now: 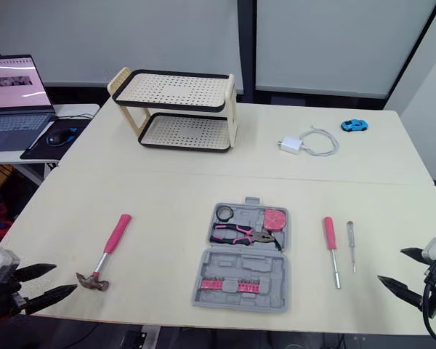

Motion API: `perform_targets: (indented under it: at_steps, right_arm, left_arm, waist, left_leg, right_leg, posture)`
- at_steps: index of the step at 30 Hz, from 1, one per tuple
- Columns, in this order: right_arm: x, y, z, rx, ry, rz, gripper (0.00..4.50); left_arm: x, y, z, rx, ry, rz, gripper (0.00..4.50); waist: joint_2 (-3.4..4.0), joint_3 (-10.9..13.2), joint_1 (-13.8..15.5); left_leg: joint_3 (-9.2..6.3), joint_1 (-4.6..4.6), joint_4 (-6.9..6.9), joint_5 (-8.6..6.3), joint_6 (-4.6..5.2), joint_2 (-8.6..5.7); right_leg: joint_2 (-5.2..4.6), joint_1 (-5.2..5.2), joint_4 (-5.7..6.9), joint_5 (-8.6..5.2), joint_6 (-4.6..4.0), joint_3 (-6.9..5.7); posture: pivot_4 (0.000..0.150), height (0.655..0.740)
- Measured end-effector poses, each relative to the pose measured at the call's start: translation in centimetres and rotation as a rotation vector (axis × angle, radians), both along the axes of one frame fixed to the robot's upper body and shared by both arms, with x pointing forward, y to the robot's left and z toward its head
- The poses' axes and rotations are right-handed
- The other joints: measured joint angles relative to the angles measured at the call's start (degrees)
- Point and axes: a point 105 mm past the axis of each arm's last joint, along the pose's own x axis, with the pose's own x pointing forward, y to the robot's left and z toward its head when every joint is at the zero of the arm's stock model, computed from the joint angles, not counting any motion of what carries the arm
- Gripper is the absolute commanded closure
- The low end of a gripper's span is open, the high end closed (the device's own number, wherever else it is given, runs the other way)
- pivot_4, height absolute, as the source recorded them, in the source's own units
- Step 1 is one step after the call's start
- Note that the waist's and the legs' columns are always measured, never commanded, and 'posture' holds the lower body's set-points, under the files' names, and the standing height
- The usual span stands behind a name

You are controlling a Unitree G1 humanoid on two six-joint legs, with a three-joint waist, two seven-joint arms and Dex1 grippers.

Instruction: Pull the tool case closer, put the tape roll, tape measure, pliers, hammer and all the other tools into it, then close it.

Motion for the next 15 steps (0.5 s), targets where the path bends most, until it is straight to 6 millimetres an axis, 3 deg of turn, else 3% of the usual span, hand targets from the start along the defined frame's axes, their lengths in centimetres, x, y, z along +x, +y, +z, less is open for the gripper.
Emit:
perform_targets:
  at_steps: [5,9,15]
  right_arm:
    - [-0.5,0.6,-0.2,-0.011,-0.002,0.016,0.02]
    - [-0.1,1.4,-0.9,0.005,-0.056,-0.025,0.02]
    - [2.4,3.5,-3.3,0.040,-0.163,-0.138,0.02]
  left_arm:
    - [1.2,-6.1,0.9,-0.019,-0.032,-0.301,0.00]
    - [2.8,-10.7,2.9,-0.040,-0.126,-0.505,0.00]
    - [4.9,-16.5,5.6,-0.122,-0.265,-0.726,0.00]
  waist:
    - [0.00,0.0,0.1]
    - [-0.01,0.0,0.1]
    - [0.07,0.0,-0.3]
  left_leg:
    - [0.00,-0.03,0.00,0.00,0.00,0.00]
    - [-0.02,-0.02,0.02,0.00,0.00,0.00]
    - [0.04,-0.02,0.05,0.01,-0.01,0.00]
  right_leg:
    - [0.00,0.00,-0.02,0.00,0.00,0.00]
    - [0.02,0.02,0.00,0.01,0.00,0.00]
    - [0.03,-0.01,0.04,0.03,0.01,0.08]
  posture:
    - [0.150,0.7350]
    - [0.150,0.7350]
    - [0.150,0.7350]
